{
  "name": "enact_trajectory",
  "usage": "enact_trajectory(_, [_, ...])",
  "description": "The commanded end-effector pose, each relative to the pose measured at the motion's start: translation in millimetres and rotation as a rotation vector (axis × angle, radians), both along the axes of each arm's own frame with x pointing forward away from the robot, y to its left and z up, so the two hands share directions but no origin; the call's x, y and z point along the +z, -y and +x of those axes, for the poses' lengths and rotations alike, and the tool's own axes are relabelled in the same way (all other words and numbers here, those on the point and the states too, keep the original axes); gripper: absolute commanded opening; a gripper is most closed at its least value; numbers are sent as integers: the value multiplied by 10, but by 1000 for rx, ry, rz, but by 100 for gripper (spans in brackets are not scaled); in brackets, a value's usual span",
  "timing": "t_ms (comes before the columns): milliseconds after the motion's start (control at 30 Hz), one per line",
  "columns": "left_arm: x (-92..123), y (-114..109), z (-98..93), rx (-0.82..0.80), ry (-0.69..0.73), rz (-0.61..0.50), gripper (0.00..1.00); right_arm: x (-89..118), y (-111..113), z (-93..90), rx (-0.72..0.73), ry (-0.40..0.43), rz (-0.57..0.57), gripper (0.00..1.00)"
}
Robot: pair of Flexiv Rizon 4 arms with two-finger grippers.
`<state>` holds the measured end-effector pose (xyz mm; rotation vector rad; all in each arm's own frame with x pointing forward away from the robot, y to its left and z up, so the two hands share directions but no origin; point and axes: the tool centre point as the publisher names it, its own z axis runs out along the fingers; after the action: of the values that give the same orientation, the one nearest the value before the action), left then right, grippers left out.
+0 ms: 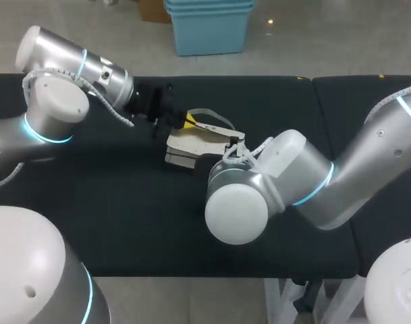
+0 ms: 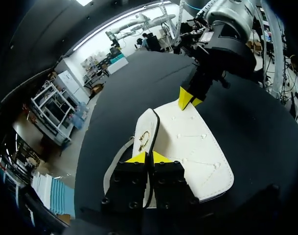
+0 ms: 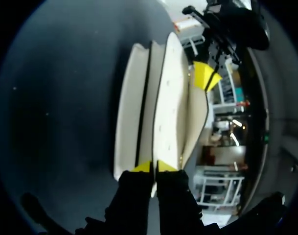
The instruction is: Pick up the bag, open it, inspect its contents, close it, and place it on the opposite side
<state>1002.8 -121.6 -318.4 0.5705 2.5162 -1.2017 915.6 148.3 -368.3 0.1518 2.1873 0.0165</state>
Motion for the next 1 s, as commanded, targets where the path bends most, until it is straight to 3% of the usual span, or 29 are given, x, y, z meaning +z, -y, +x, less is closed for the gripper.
enact_trajectory(33, [21,-45,233,-14,-165,29,0,-86,60,-64,6,85,-3,0])
enact_trajectory(167, [-12,-64,297,5,-254,25,0,-86,60,-64,6,85,-3,0])
enact_trajectory(400, [-66,-52,187,-49,-181,49,0,-86,60,-64,6,85,-3,0])
enact_trajectory(433, [-76,-53,167,-44,-169,56,32,-86,60,-64,6,85,-3,0])
enact_trajectory(500, [-91,-52,102,-51,-135,56,56,-86,60,-64,6,85,-3,0])
enact_trajectory(567, [-99,-47,34,-37,-67,79,71,-86,60,-64,6,85,-3,0])
enact_trajectory(633, [-111,-40,-12,-17,-15,98,80,-86,60,-64,6,85,-3,0])
enact_trajectory(867, [-229,53,55,29,28,107,82,-86,60,-64,6,85,-3,0])
enact_trajectory(1000, [-272,101,155,42,17,108,77,-86,60,-64,6,85,-3,0])
